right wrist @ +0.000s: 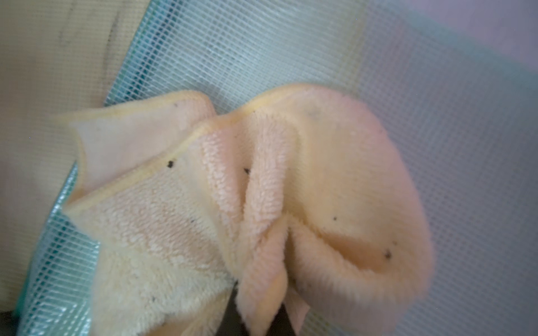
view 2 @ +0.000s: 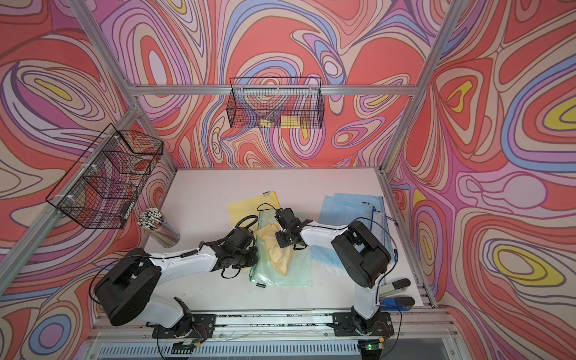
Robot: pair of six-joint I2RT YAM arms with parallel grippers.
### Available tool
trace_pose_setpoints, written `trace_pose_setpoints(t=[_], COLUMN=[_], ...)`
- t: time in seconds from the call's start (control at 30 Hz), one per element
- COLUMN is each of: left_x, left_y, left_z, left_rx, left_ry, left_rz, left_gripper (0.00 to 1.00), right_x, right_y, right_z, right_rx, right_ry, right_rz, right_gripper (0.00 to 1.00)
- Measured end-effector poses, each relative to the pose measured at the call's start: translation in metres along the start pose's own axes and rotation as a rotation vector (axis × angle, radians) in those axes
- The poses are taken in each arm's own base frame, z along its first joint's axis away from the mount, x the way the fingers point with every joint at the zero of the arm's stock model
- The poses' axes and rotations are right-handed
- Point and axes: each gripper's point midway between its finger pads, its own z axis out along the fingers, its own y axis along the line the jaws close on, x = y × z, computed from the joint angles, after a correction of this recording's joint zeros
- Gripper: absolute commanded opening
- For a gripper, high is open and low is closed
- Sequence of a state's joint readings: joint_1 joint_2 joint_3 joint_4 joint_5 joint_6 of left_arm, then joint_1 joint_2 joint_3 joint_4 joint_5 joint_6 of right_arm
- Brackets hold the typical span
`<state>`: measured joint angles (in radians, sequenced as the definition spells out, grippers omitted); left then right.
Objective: Wipe the document bag
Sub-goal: Wipe the dirt from the document bag.
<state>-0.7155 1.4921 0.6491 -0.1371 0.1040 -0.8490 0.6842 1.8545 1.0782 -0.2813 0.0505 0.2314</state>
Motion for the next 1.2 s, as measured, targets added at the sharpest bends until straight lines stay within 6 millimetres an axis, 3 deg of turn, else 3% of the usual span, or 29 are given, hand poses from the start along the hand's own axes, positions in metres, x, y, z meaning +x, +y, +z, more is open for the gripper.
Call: trace_pose_setpoints(t=[0.13,0.23,0.3,0.4,0.53,0.63,0.77,1.03,1.13,1.2], left_x=[0.000,0.000,0.000,0.000,0.000,0.001,-0.001,-0.004,-0.003,-0.002], left_y=[0.000,0.000,0.000,0.000,0.000,0.001,0.003,0.002,0.002,0.004], left_z=[0.000,0.000,0.000,0.000,0.000,-0.002,-0.006,-0.010,-0.010,-0.010], left_rx=[0.000,0.000,0.000,0.000,-0.002,-0.007,-0.016,-0.013,-0.013,-0.020], left_ry=[-0.001,-0.001,-0.001,0.000,0.001,0.001,-0.008,-0.026,-0.024,-0.018], left_rz=[0.001,0.004,0.006,0.007,0.007,0.007,0.008,0.010,0.010,0.010], left_gripper=[0.00,0.00,0.00,0.00,0.00,0.00,0.00,0.00,0.00,0.00], right_x=[-0.019,-0.042,-0.058,-0.073,-0.073,-0.076,-0.084,-0.091,-0.089,-0.088], right_y=[-0.028,-0.036,-0.025,0.015,0.070,0.074,0.044,-0.089,-0.117,-0.116], right_z=[0.005,0.010,0.015,0.027,0.046,0.047,0.050,0.044,0.041,0.039], right_rx=[0.042,0.038,0.004,-0.055,-0.138,-0.163,-0.178,-0.095,-0.059,-0.052], right_ry=[0.010,-0.005,-0.019,-0.027,-0.024,-0.030,-0.050,-0.081,-0.081,-0.073], right_rz=[0.049,0.071,0.064,0.010,-0.036,0.003,0.112,0.355,0.382,0.374], right_gripper=[0.00,0.00,0.00,0.00,0.00,0.00,0.00,0.00,0.00,0.00])
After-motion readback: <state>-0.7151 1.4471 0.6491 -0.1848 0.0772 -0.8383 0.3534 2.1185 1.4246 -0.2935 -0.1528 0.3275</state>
